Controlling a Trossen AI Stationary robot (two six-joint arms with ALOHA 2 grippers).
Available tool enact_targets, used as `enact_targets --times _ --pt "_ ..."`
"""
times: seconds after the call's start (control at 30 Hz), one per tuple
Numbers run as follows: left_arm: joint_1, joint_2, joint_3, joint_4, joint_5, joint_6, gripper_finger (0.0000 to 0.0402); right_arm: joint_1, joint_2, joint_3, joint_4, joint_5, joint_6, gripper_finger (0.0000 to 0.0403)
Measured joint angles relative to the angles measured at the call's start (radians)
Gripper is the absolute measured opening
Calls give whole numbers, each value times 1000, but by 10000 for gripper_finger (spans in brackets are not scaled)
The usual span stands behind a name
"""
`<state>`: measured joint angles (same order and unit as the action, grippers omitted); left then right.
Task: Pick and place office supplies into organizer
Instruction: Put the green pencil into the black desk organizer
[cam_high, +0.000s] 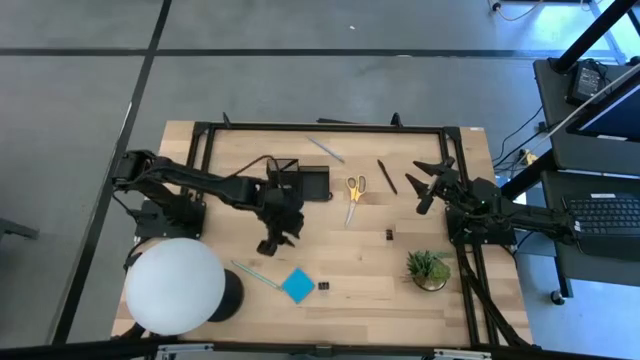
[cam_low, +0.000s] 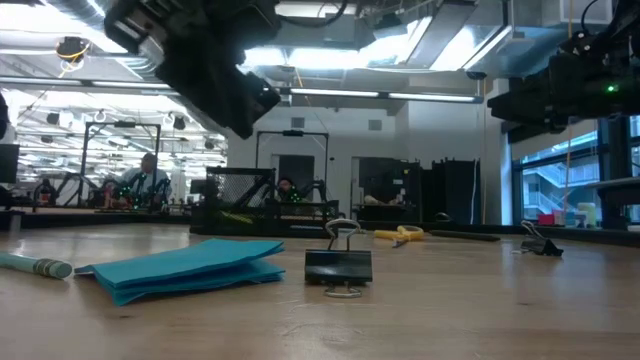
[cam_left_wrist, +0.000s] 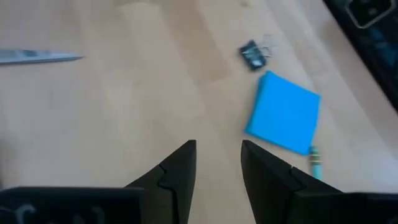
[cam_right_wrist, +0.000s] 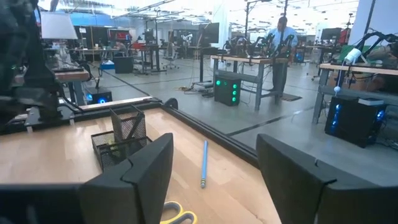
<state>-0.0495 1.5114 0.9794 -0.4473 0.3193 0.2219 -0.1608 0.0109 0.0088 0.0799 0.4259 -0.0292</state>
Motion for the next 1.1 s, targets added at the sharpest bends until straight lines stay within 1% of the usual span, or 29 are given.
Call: enact_targets --times 0.13,0.33,0.53,0.77,0.93,1.1 --pt "-52 23 0 11 -7 -1 125 0 0 0 11 0 2 233" --pt "-136 73 0 36 -64 59 120 0 0 0 18 0 28 233" --pt "-202 144 -1 67 -67 48 112 0 0 0 22 0 51 233" --pt "-264 239 -1 84 -75 -39 106 0 0 0 22 0 77 233" --pt "-305 236 -1 60 -188 -127 116 0 0 0 22 0 81 233" --pt "-354 217 0 58 -232 -183 136 0 0 0 19 -1 102 233"
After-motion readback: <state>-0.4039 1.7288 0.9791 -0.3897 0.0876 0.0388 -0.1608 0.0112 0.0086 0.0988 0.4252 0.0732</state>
